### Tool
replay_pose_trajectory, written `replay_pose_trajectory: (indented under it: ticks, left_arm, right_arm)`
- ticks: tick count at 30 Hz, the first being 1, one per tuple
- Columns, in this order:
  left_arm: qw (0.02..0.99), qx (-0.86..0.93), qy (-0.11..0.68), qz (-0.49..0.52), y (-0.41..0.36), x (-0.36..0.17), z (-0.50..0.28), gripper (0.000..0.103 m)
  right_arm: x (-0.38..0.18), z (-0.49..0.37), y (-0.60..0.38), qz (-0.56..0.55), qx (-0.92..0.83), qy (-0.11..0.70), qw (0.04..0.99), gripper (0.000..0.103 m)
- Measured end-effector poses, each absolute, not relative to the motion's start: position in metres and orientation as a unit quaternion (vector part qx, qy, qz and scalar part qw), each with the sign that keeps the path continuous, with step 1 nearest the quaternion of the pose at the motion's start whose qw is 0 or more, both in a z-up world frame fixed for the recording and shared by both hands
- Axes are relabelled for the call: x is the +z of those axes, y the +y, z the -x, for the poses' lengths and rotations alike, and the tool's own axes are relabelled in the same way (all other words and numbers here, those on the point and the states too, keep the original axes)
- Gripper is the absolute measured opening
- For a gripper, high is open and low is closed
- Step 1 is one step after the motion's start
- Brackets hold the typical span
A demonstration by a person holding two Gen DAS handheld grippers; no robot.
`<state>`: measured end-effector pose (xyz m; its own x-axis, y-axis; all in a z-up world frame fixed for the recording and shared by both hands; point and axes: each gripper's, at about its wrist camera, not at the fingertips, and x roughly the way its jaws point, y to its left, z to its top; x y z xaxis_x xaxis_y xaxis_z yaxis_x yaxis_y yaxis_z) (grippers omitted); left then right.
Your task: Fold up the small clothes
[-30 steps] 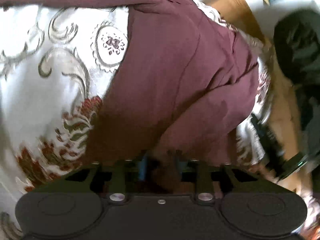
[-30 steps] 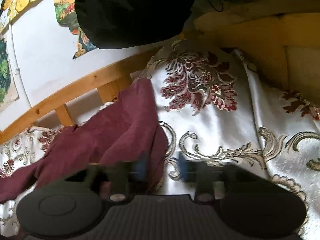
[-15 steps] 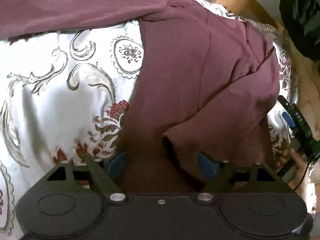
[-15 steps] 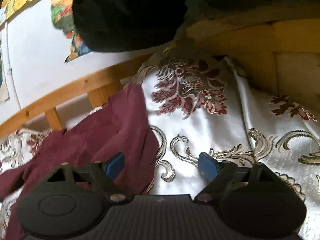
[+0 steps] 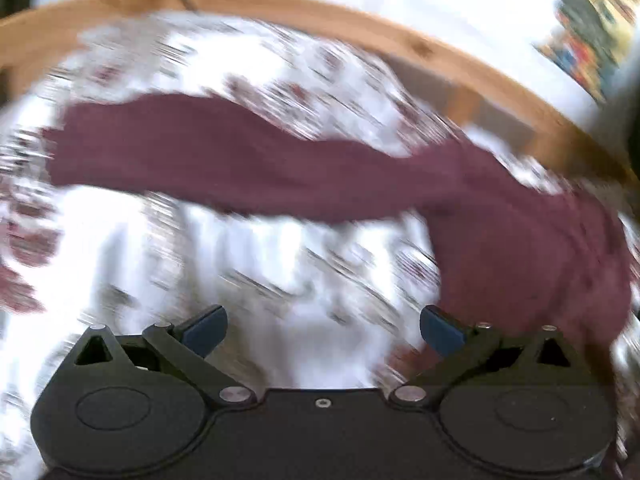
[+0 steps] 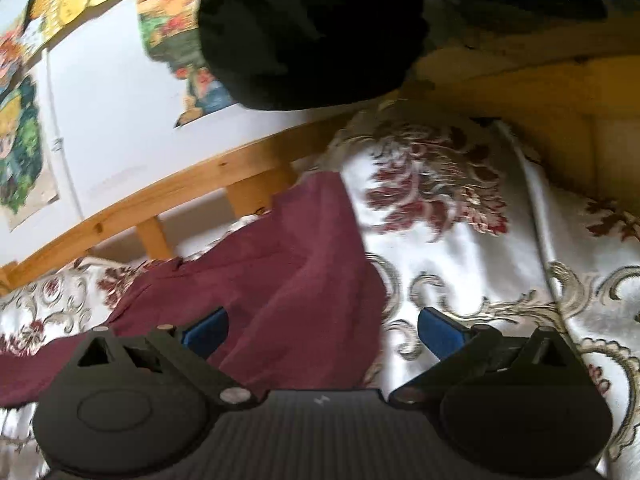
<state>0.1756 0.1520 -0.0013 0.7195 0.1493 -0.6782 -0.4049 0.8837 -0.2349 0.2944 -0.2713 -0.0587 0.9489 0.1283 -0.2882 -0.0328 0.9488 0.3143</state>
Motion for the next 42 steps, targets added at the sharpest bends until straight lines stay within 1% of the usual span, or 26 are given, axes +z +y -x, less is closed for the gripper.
replay_pose_trajectory:
  ticks: [6,11,14,15,17,18,19,20,22,25,29,35,39,42]
  left_arm:
    - [0.9,0.266,0.277,0.207,0.225,0.003,-0.166,0.102]
    - [0.876,0.303,0.249,0.279,0.279,0.001,-0.175,0.102]
    - [0.863,0.323,0.22,0.318,0.291,0.001,-0.179,0.102]
    - [0.861,0.331,0.211,0.322,0.292,0.002,-0.181,0.098]
    - [0.86,0.353,0.203,0.307,0.287,0.003,-0.183,0.072]
    - [0.861,0.366,0.205,0.288,0.284,0.004,-0.185,0.039]
    - [0.862,0.375,0.211,0.269,0.281,0.004,-0.188,0.016]
    - [0.866,0.374,0.213,0.255,0.278,0.004,-0.187,0.016]
    - [0.878,0.37,0.198,0.23,0.271,0.008,-0.184,0.009]
    - [0.902,0.35,0.164,0.191,0.253,0.024,-0.183,0.008]
    - [0.943,0.286,0.105,0.132,0.217,0.061,-0.186,0.008]
    - [0.987,0.135,0.041,0.076,0.146,0.107,-0.193,0.008]
    - [0.998,0.008,0.046,0.04,0.094,0.114,-0.203,0.008]
    - [0.995,-0.078,0.061,0.02,0.053,0.106,-0.202,0.008]
  right_arm:
    - [-0.054,-0.29,-0.26,-0.148,0.052,0.15,0.976,0.103]
    - [-0.058,-0.292,-0.256,-0.149,0.054,0.158,0.975,0.103]
    - [-0.062,-0.295,-0.254,-0.146,0.056,0.165,0.974,0.103]
    - [-0.063,-0.296,-0.253,-0.146,0.057,0.168,0.973,0.103]
    - [-0.066,-0.298,-0.252,-0.145,0.057,0.174,0.972,0.103]
    - [-0.066,-0.299,-0.251,-0.143,0.056,0.177,0.972,0.103]
    - [-0.067,-0.3,-0.25,-0.14,0.055,0.179,0.972,0.103]
    - [-0.068,-0.3,-0.25,-0.138,0.054,0.18,0.972,0.103]
    - [-0.069,-0.3,-0.251,-0.139,0.051,0.181,0.972,0.103]
    - [-0.069,-0.299,-0.254,-0.143,0.048,0.179,0.972,0.103]
    - [-0.069,-0.299,-0.255,-0.141,0.046,0.182,0.972,0.103]
    - [-0.067,-0.298,-0.256,-0.14,0.044,0.181,0.972,0.103]
    - [-0.066,-0.298,-0.26,-0.143,0.036,0.181,0.972,0.103]
    - [-0.069,-0.3,-0.264,-0.146,0.026,0.186,0.971,0.103]
